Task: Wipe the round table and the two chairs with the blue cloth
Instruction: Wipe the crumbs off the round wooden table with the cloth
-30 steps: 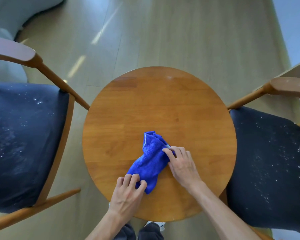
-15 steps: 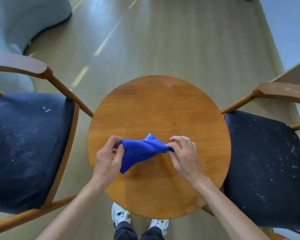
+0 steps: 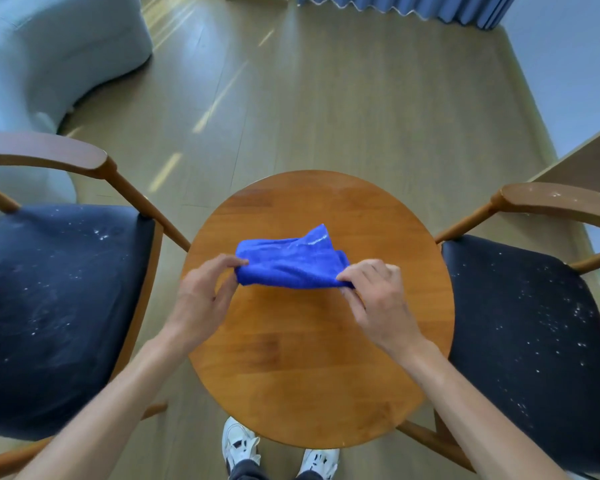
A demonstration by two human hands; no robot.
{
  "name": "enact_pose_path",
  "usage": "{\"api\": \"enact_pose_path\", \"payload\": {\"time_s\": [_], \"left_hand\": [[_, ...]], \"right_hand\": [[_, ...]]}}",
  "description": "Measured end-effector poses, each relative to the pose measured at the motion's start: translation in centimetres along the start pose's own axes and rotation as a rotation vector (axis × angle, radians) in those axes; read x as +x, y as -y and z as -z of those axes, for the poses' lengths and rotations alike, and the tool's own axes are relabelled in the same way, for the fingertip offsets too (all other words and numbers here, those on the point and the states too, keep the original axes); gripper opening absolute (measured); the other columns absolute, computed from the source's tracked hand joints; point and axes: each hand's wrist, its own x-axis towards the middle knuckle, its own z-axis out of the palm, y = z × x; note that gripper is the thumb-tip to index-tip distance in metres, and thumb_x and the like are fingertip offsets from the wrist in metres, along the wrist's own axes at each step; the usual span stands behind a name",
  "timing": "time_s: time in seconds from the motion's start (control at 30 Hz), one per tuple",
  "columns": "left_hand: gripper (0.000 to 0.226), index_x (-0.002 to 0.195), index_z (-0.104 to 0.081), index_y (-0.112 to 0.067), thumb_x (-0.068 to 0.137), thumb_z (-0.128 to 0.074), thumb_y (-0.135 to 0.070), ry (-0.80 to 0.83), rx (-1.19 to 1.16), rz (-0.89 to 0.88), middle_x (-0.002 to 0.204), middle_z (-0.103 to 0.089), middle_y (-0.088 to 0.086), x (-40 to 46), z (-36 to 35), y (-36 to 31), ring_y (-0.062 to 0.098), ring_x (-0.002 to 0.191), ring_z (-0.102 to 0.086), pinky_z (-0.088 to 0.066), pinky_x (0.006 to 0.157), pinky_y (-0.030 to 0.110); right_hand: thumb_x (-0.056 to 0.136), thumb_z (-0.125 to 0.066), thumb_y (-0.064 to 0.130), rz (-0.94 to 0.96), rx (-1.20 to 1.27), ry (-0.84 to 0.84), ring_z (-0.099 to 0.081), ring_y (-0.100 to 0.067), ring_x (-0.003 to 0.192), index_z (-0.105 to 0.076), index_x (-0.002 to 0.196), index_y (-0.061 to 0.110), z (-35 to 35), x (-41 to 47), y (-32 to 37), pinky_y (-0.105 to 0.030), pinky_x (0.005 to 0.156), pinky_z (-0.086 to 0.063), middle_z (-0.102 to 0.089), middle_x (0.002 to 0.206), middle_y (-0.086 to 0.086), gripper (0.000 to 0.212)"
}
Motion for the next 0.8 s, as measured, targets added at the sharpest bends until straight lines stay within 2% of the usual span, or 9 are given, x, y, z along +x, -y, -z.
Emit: {"api": "enact_pose_path", "payload": {"time_s": [0.07,0.17,0.3,0.37,0.47,0.57,0.63,0.7,0.8], "left_hand": [[0.020,0.110,-0.065,-0.010,0.092,-0.060,-0.004,0.111,0.047,0.015,0.102,-0.066,-0.005,-2.5,-1.6,1.3,0.013,0.092,-0.061,-0.040,0.077,0.021],[0.017,0.109,-0.063,-0.011,0.095,-0.055,-0.006,0.258,0.065,0.081,0.105,-0.065,-0.005,-5.9,-3.7,2.9,0.014,0.092,-0.058,-0.037,0.081,0.027],[0.013,0.096,-0.058,-0.019,0.095,-0.052,-0.007,0.340,-0.049,0.190,0.087,-0.066,-0.007,-7.0,-4.9,3.9,0.016,0.078,-0.061,-0.047,0.070,0.031],[0.014,0.092,-0.059,-0.019,0.095,-0.051,-0.008,0.305,-0.098,0.307,0.079,-0.067,-0.002,-5.6,-5.4,4.1,0.022,0.074,-0.062,-0.049,0.066,0.032],[0.015,0.091,-0.061,-0.022,0.096,-0.049,-0.014,0.191,-0.088,0.481,0.078,-0.067,-0.001,-2.1,-6.7,4.5,0.020,0.073,-0.061,-0.045,0.056,0.021],[0.016,0.103,-0.061,-0.015,0.098,-0.046,-0.017,0.077,-0.134,0.666,0.088,-0.069,0.002,0.4,-7.5,4.9,0.020,0.084,-0.066,-0.052,0.073,0.031],[0.014,0.102,-0.060,-0.015,0.096,-0.048,-0.020,0.046,-0.145,0.713,0.092,-0.069,0.004,0.8,-7.6,5.4,0.023,0.089,-0.065,-0.053,0.082,0.038],[0.012,0.097,-0.060,-0.019,0.094,-0.050,-0.025,0.088,-0.133,0.713,0.090,-0.068,0.000,0.2,-7.5,5.6,0.021,0.086,-0.065,-0.052,0.079,0.036],[0.010,0.093,-0.059,-0.022,0.093,-0.051,-0.027,0.128,-0.112,0.710,0.083,-0.064,-0.006,-1.4,-7.8,6.4,0.017,0.082,-0.063,-0.047,0.064,0.026]], "right_hand": [[0.082,-0.068,0.015,0.021,-0.033,0.113,-0.062,-0.023,0.088,-0.066,0.089,0.015,-1.0,-2.3,0.0,-0.033,0.077,-0.036,-0.064,0.087,0.004,0.007],[0.077,-0.075,0.014,0.048,-0.032,0.275,-0.061,-0.020,0.082,-0.066,0.086,0.018,-2.3,-5.4,-0.2,-0.030,0.077,-0.036,-0.064,0.084,0.006,0.013],[0.081,-0.071,0.013,-0.002,0.033,0.316,-0.060,-0.018,0.079,-0.068,0.087,0.017,-3.0,-6.8,-0.9,-0.027,0.075,-0.035,-0.064,0.082,0.007,0.009],[0.081,-0.070,0.012,-0.062,0.037,0.269,-0.061,-0.023,0.078,-0.069,0.088,0.015,-3.8,-5.7,-1.0,-0.029,0.073,-0.034,-0.065,0.081,0.004,0.007],[0.082,-0.071,0.006,-0.201,0.012,0.182,-0.061,-0.029,0.085,-0.070,0.098,0.011,-5.3,-3.1,-1.0,-0.036,0.073,-0.043,-0.068,0.090,-0.002,0.017],[0.080,-0.068,0.001,-0.265,0.014,0.156,-0.060,-0.030,0.094,-0.069,0.105,0.010,-6.4,-1.4,-0.8,-0.040,0.073,-0.048,-0.066,0.101,-0.004,0.027],[0.077,-0.068,0.001,-0.181,0.027,0.195,-0.060,-0.029,0.095,-0.069,0.102,0.012,-6.9,-1.6,-0.7,-0.038,0.072,-0.048,-0.065,0.100,-0.003,0.027],[0.074,-0.070,0.005,-0.045,0.047,0.243,-0.061,-0.030,0.098,-0.069,0.101,0.013,-7.4,-2.5,-0.5,-0.041,0.077,-0.051,-0.065,0.104,-0.005,0.029],[0.074,-0.073,0.024,0.140,0.035,0.408,-0.052,-0.033,0.124,-0.065,0.119,0.019,-8.8,-3.9,0.2,-0.047,0.102,-0.044,-0.057,0.133,-0.010,0.046]]}}
